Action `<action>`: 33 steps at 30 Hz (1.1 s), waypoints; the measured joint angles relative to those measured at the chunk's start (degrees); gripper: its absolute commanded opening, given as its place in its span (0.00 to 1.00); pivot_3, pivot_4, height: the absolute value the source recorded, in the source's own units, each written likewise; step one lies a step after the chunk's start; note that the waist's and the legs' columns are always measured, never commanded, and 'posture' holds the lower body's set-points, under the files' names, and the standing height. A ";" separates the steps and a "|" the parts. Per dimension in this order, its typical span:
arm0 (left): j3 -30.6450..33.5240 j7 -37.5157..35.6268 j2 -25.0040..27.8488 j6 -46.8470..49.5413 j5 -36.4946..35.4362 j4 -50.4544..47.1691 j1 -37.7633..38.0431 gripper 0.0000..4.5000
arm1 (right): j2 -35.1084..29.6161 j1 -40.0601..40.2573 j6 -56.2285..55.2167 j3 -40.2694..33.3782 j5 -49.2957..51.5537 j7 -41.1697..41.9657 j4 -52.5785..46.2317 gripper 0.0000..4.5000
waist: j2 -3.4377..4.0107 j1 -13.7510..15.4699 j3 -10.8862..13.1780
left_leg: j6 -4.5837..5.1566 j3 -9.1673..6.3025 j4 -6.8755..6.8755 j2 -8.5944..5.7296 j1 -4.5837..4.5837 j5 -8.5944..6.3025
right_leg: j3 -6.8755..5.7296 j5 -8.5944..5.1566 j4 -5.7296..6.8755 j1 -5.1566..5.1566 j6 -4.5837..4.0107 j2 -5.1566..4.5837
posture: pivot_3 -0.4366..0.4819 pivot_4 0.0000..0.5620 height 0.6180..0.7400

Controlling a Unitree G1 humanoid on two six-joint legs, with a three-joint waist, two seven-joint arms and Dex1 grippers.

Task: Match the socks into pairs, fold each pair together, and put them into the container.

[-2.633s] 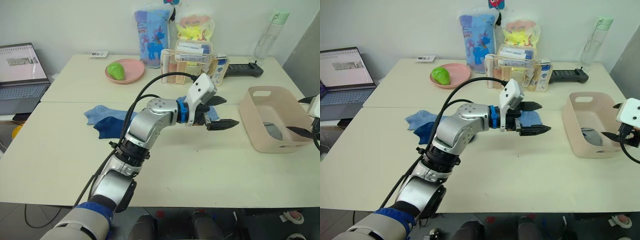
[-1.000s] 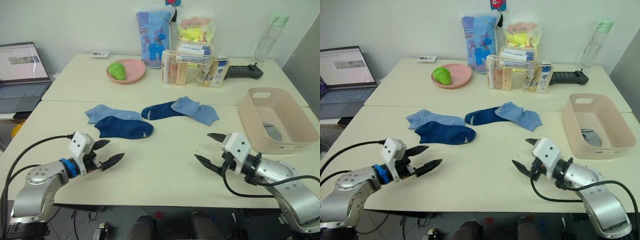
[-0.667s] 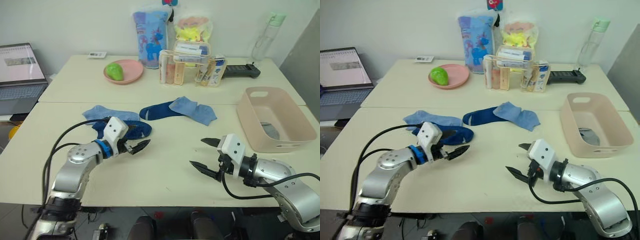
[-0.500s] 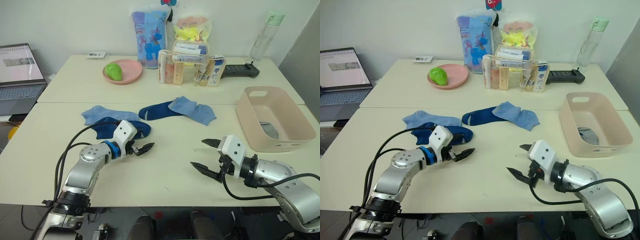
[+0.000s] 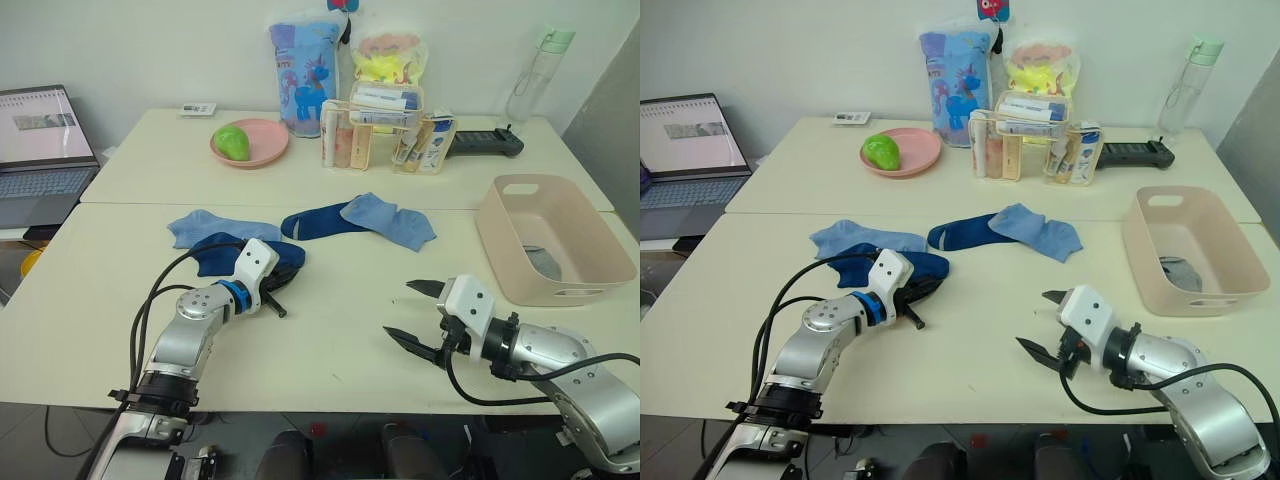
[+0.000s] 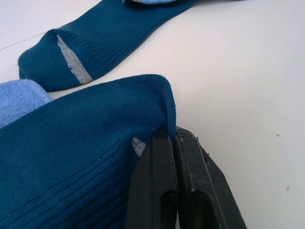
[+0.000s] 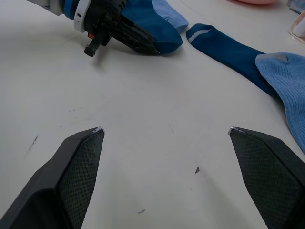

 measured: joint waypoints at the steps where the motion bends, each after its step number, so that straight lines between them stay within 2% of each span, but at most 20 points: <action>1: -0.05 -0.50 0.25 1.36 -0.63 -1.90 0.67 0.00 | -0.08 0.28 -0.04 -0.02 -0.14 -0.01 -0.04 1.00 | 0.00 -0.01 0.00 | 0.00 0.00 -0.01 0.00 -0.02 0.00 | 0.02 0.00 -0.01 -0.01 0.00 0.00 | 0.48 0.27 0.69; 5: -1.68 -2.35 -0.20 11.39 -6.16 -15.62 3.97 0.00 | -0.57 1.25 -0.04 -0.80 -0.40 -0.15 -0.11 1.00 | 0.00 0.06 0.00 | 0.00 -0.05 -0.01 0.01 -0.06 0.00 | 0.10 0.00 -0.06 0.02 0.00 -0.03 | 0.48 0.27 0.69; 8: -4.14 -0.55 -4.91 16.87 -7.59 -19.18 2.96 0.00 | -2.24 2.53 0.00 -2.54 -0.76 -0.31 -0.26 1.00 | 0.00 0.50 0.00 | 0.01 -0.04 0.03 -0.06 -0.05 -0.01 | 0.05 0.00 -0.07 0.09 0.00 -0.03 | 0.48 0.27 0.69; 13: -10.44 4.89 -15.46 19.56 -5.59 -14.02 -3.40 0.00 | -4.77 6.65 0.31 -8.51 -0.65 -0.07 -0.67 1.00 | -0.06 1.16 0.00 | 0.02 0.06 0.08 -0.06 -0.04 -0.01 | 0.04 0.00 -0.09 0.10 0.00 0.03 | 0.48 0.27 0.69; 17: -13.96 6.45 -19.18 17.41 -2.96 -7.43 -4.99 0.00 | -4.86 8.01 0.36 -9.77 -0.71 -0.15 -1.93 1.00 | -0.05 0.58 -0.01 | 0.02 0.07 0.02 0.01 0.03 -0.01 | 0.08 0.00 -0.02 0.09 0.00 0.08 | 0.48 0.27 0.69; 20: -14.30 5.82 -19.19 17.03 -2.54 -5.08 -5.56 0.14 | -4.77 8.35 0.43 -9.38 -0.74 -0.76 -2.70 1.00 | -0.05 0.18 -0.01 | 0.02 0.07 0.02 0.01 0.03 -0.01 | 0.09 0.00 -0.02 0.09 0.00 0.07 | 0.48 0.27 0.69; 24: -13.34 5.14 -17.78 17.59 -3.07 -7.35 -5.74 0.42 | -4.65 8.52 0.91 -9.31 -0.70 -1.04 -3.77 1.00 | -0.05 0.24 -0.01 | -0.03 0.02 0.03 0.00 0.01 0.02 | 0.07 0.00 -0.03 0.10 0.00 0.06 | 0.48 0.27 0.69; 26: -11.21 3.78 -16.10 20.93 -6.28 -12.15 -5.29 0.56 | -4.65 8.33 0.96 -8.97 -0.71 -0.99 -3.74 1.00 | -0.06 0.16 0.00 | -0.10 0.02 0.03 0.01 0.00 0.06 | 0.09 0.00 -0.04 0.09 0.00 0.06 | 0.48 0.27 0.69; 29: -4.97 -1.16 -9.97 27.47 -15.27 -21.68 -3.97 0.77 | -4.85 6.63 0.73 -7.84 -0.78 -0.66 -3.46 1.00 | -0.01 -0.33 -0.02 | -0.17 0.03 -0.03 0.10 0.08 0.10 | 0.09 0.00 0.00 0.07 0.00 0.09 | 0.48 0.27 0.69; 31: -0.24 -4.35 -5.49 29.62 -19.82 -24.34 -2.50 0.92 | -4.91 4.97 0.32 -6.92 -0.75 0.02 -3.14 1.00 | 0.02 -0.32 -0.04 | -0.18 0.03 -0.04 0.10 0.11 0.10 | 0.08 0.00 0.02 0.09 0.00 0.10 | 0.48 0.27 0.69; 32: 1.87 -5.33 -3.45 29.80 -21.09 -24.33 -1.41 0.98 | -4.92 3.87 0.31 -6.10 -0.70 0.45 -2.90 1.00 | 0.03 -0.24 -0.04 | -0.16 0.03 -0.03 0.08 0.12 0.09 | 0.07 0.00 0.01 0.10 0.00 0.10 | 0.48 0.27 0.69; 33: 3.39 -5.64 -2.03 29.35 -21.09 -24.03 -0.44 0.99 | -4.92 3.11 0.30 -5.43 -0.66 0.66 -2.75 1.00 | 0.02 -0.16 -0.04 | -0.17 0.01 -0.03 0.06 0.10 0.09 | 0.06 0.00 -0.01 0.09 0.00 0.09 | 0.48 0.27 0.69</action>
